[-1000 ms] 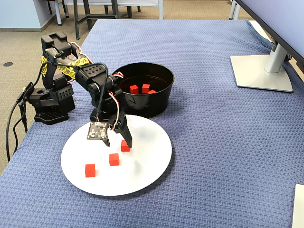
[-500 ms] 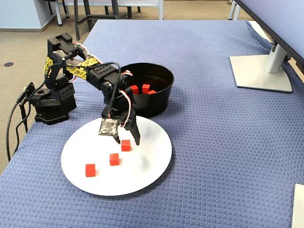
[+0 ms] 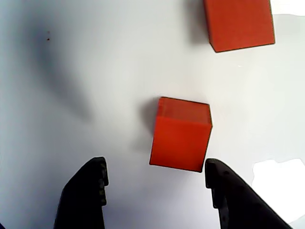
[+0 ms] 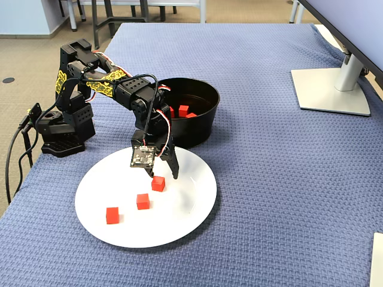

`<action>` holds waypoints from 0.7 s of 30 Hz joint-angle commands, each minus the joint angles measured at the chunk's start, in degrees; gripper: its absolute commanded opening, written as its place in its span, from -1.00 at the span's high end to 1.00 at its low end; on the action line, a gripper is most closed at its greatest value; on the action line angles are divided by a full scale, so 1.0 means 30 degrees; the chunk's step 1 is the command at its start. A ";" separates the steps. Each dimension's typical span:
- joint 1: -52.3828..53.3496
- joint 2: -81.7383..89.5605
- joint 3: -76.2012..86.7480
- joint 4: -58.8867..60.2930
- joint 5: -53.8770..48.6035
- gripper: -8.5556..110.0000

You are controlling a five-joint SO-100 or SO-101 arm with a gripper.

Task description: Pick up the red cubes from the white plate and place them in the black recipient

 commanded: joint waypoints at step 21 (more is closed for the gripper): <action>0.0586 0.2988 -0.1787 0.1553 0.0645 0.86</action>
